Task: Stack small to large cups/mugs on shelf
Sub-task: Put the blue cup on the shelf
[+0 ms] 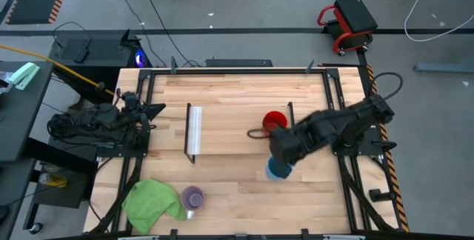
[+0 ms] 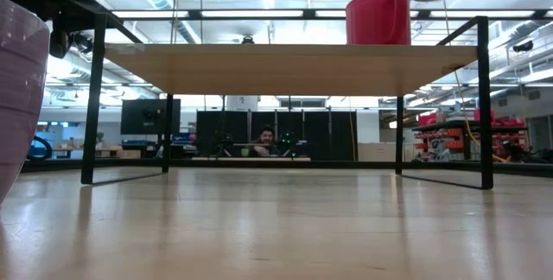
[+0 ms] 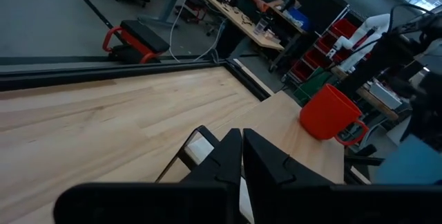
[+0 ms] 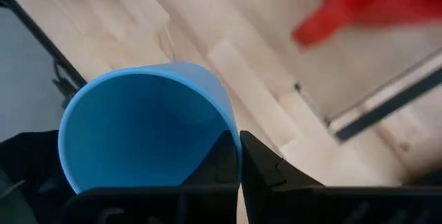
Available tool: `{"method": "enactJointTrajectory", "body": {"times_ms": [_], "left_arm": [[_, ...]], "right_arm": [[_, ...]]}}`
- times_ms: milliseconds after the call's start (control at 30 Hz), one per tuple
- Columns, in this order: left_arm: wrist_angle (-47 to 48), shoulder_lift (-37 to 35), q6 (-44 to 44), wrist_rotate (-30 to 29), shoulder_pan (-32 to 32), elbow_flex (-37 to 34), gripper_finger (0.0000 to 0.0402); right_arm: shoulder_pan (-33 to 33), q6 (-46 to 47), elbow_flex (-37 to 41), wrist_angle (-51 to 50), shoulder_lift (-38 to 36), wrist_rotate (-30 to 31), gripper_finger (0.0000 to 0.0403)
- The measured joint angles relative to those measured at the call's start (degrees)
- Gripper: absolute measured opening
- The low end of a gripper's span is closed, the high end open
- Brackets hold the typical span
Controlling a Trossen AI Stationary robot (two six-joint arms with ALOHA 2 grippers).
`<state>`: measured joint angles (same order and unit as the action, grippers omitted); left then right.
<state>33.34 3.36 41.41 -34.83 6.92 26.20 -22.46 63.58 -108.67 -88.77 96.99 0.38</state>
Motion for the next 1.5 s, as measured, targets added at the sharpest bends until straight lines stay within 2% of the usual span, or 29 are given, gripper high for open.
{"method": "enactJointTrajectory", "body": {"times_ms": [333, 633, 833, 900, 1133, 1500], "left_arm": [[0.0, 0.0, 0.4, 0.0, 0.0, 0.0, 0.0014], [-0.9, 0.0, 1.6, -1.3, 0.0, 0.0, 0.0015], [-14.8, 2.0, -4.6, -0.1, 0.0, 0.0, 0.0014], [-20.4, 4.4, -7.2, 0.4, 0.0, 0.2, 0.0017], [-21.2, 15.8, -7.7, 1.6, 0.0, 5.7, 0.0011], [-11.2, 33.5, -10.5, 2.1, -0.8, 23.9, 0.0019]], "right_arm": [[11.3, -12.2, -5.7, 0.2, 0.0, 1.5, 0.0003], [19.3, -20.8, -6.5, 8.8, 0.2, 1.5, 0.0003], [22.8, -24.7, -6.5, 11.2, 2.1, 1.2, 0.0003], [23.5, -25.8, -6.5, 11.4, 3.4, 0.9, 0.0003], [23.8, -29.1, -6.5, 12.0, 8.1, 0.5, 0.0003], [24.1, -29.7, -6.5, 11.8, 9.1, 1.7, 0.0003]]}}
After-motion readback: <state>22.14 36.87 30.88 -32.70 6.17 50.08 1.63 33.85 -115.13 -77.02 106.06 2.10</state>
